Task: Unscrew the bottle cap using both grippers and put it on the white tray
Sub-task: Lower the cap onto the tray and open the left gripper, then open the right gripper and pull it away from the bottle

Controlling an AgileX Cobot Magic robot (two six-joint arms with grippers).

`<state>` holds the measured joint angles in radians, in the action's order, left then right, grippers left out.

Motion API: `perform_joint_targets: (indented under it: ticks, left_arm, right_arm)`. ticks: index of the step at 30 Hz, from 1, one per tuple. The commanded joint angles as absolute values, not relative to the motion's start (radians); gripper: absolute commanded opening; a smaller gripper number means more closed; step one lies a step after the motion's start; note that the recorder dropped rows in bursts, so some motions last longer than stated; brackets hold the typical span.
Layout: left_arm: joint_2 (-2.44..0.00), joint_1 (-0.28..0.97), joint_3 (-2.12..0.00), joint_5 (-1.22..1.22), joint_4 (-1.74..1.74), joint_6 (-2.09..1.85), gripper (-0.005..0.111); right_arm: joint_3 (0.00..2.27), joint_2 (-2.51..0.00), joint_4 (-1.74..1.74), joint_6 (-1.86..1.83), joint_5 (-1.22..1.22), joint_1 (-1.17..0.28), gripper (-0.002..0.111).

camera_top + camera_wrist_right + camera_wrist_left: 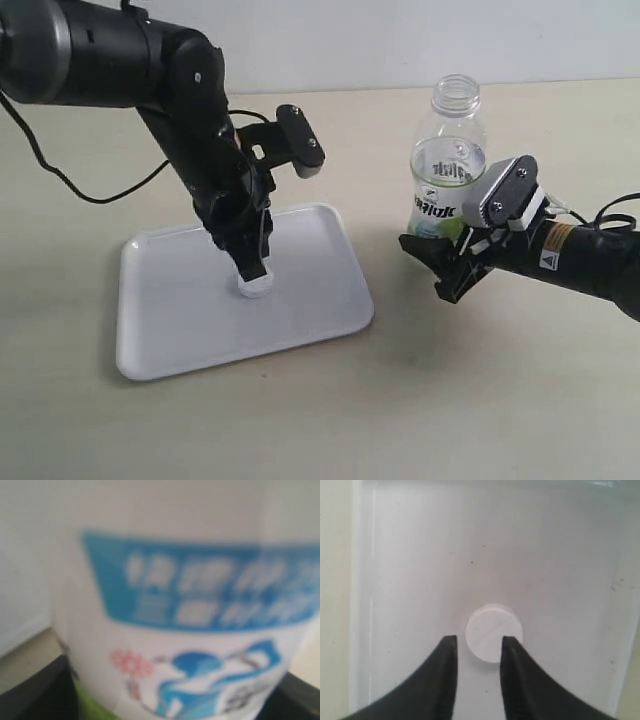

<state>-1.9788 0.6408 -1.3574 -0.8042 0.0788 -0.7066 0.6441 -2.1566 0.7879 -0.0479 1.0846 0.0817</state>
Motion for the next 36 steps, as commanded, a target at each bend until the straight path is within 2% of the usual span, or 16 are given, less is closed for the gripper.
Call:
perform_joint_targets:
  ticks: [1,16,28,31,36]
  left_arm:
    - [-1.932,0.638,-1.362,-0.831,0.077,-0.702,0.002]
    - [-1.854,0.637,-1.347,-0.694,0.092,-0.646,0.0]
    - [-1.735,0.637,-1.081,-0.307,0.144,-0.619,0.0]
    - [-1.699,0.637,-1.022,-0.215,0.179,-0.619,0.0]
    - [-1.635,0.637,-0.922,-0.085,0.202,-0.619,0.0]
  right_arm:
    - [0.645,-2.148,0.849,-0.023,1.177,0.082,0.0]
    - [0.696,-2.166,0.932,0.141,1.109,0.082,0.0]
    - [0.705,-2.171,0.934,0.142,1.083,0.082,0.001]
    - [0.705,-2.171,0.934,0.142,1.083,0.082,0.011]
    - [0.705,-2.171,0.934,0.142,1.083,0.082,0.042]
